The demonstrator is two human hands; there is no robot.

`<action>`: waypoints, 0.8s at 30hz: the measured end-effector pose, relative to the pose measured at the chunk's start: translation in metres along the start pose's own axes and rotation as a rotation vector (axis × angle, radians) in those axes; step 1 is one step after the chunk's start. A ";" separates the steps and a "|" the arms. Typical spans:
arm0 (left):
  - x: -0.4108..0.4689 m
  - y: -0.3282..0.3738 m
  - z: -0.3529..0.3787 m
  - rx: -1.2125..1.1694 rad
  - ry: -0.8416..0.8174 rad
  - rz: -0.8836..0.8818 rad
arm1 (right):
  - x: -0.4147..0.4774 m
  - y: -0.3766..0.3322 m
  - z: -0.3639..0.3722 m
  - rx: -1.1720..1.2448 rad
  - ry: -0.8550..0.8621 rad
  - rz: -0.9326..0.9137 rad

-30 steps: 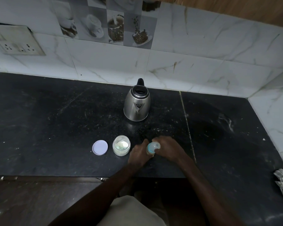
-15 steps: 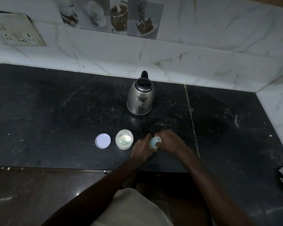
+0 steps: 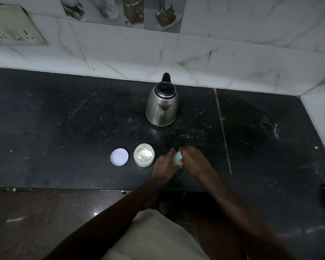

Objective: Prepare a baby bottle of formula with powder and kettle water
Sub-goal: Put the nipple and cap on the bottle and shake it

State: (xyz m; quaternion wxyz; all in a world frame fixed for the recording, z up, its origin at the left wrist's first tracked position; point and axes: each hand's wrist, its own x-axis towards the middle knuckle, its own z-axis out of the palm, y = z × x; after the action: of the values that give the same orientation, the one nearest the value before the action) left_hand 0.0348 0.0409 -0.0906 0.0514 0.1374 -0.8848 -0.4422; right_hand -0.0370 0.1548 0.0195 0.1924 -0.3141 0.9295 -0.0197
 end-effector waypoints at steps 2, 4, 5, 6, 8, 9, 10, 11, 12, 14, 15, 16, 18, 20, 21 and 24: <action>0.000 0.002 0.000 0.032 -0.001 0.001 | -0.002 -0.002 -0.001 0.007 0.001 0.017; 0.002 0.003 -0.001 0.045 -0.013 0.006 | -0.003 -0.003 -0.003 0.028 0.001 0.042; 0.003 0.004 -0.002 0.052 -0.017 0.013 | -0.004 -0.003 -0.003 0.037 0.003 0.059; 0.003 0.004 -0.003 0.060 -0.025 0.015 | -0.005 -0.004 -0.003 0.050 0.008 0.077; 0.005 0.004 -0.004 0.062 -0.037 0.011 | -0.006 -0.005 -0.002 0.084 0.015 0.110; 0.004 0.005 -0.004 0.064 -0.040 0.006 | -0.007 -0.007 -0.001 0.088 0.021 0.124; 0.004 0.005 -0.004 0.062 -0.049 0.002 | -0.007 -0.009 -0.001 0.088 0.018 0.137; 0.004 0.004 -0.004 0.056 -0.062 -0.002 | -0.007 -0.010 -0.001 0.082 0.010 0.149; 0.002 0.005 -0.005 0.051 -0.066 0.006 | -0.008 -0.013 -0.002 0.072 0.008 0.160; 0.003 0.004 -0.005 0.058 -0.068 -0.002 | -0.008 -0.017 -0.006 0.075 -0.020 0.179; 0.003 0.005 -0.005 0.057 -0.070 -0.014 | -0.008 -0.018 -0.007 0.073 -0.035 0.182; 0.001 0.006 -0.006 0.059 -0.070 -0.016 | -0.008 -0.017 -0.007 0.063 -0.043 0.184; -0.001 0.009 -0.008 0.073 -0.082 -0.015 | -0.010 -0.013 -0.007 0.040 -0.054 0.177; 0.000 0.012 -0.010 0.078 -0.086 -0.016 | -0.009 -0.007 -0.007 0.028 -0.069 0.176; 0.000 0.013 -0.012 0.070 -0.087 -0.014 | -0.009 -0.004 -0.007 0.028 -0.081 0.172; -0.001 0.014 -0.014 0.026 -0.095 -0.015 | -0.010 0.002 -0.006 0.044 -0.111 0.146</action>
State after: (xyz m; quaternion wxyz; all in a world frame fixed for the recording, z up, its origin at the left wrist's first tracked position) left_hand 0.0364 0.0381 -0.0712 0.0043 0.1237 -0.8910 -0.4369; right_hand -0.0330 0.1614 0.0279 0.2512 -0.2417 0.9372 -0.0087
